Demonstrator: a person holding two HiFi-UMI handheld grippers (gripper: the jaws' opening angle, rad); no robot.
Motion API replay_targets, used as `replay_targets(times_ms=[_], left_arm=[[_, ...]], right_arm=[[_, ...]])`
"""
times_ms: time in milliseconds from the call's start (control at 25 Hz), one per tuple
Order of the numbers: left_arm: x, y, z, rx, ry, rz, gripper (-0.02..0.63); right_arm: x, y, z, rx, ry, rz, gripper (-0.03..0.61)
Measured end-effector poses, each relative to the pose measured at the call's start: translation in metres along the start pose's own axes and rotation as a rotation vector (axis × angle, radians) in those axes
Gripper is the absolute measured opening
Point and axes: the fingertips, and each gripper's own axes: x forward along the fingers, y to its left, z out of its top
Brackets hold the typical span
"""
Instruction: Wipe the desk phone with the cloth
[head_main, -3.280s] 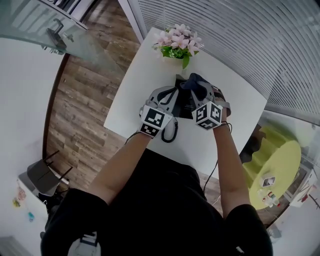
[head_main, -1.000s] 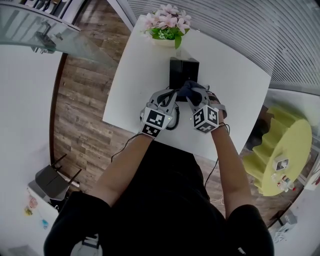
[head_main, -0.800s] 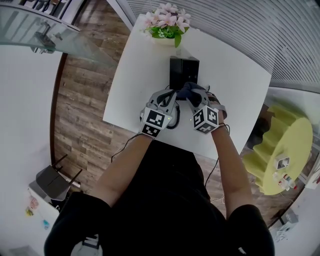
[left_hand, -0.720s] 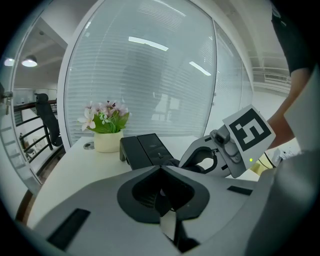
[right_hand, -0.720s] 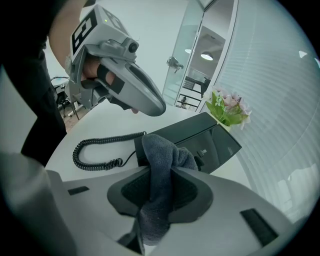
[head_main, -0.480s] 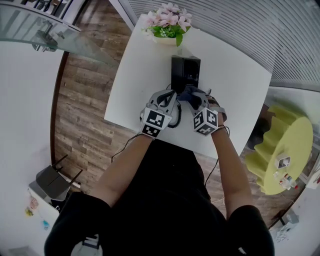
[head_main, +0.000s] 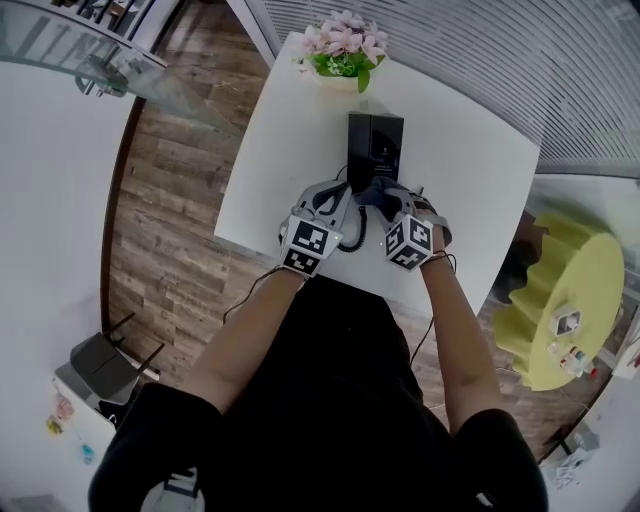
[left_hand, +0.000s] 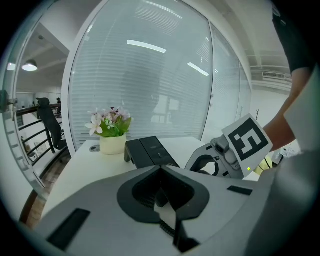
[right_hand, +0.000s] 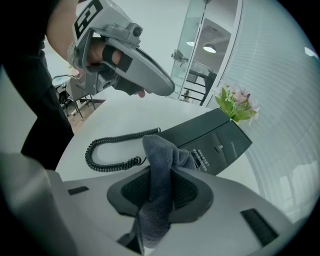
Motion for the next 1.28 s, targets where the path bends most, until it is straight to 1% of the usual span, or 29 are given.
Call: replay_targets(times_ms=[80,200,520,720,960,1280], left_arm=[[-0.004,0.001,0.008,0.004,-0.012,0.003,0.011],[-0.008,0.005,0.022,0.013,-0.031,0.011,0.011],[-0.01,0.034,0.06,0.017,-0.084,0.058,0.011],[0.003,0.056,0.077,0.016,-0.109,0.08,0.011],[0.02,0.073,0.08,-0.013,-0.11,0.096,0.011],[0.029,0.081,0.064,-0.045,-0.079,0.103,0.011]], right_arm=[[-0.007,0.0,0.008,-0.018,-0.002,0.001,0.11],[-0.022,-0.013,0.024,-0.057,-0.016,-0.035,0.11],[-0.05,-0.079,0.074,-0.148,-0.062,-0.164,0.11],[-0.039,-0.115,0.091,-0.161,-0.075,-0.189,0.112],[-0.017,-0.135,0.101,-0.184,-0.095,-0.202,0.112],[0.013,-0.14,0.105,-0.171,-0.112,-0.175,0.112]])
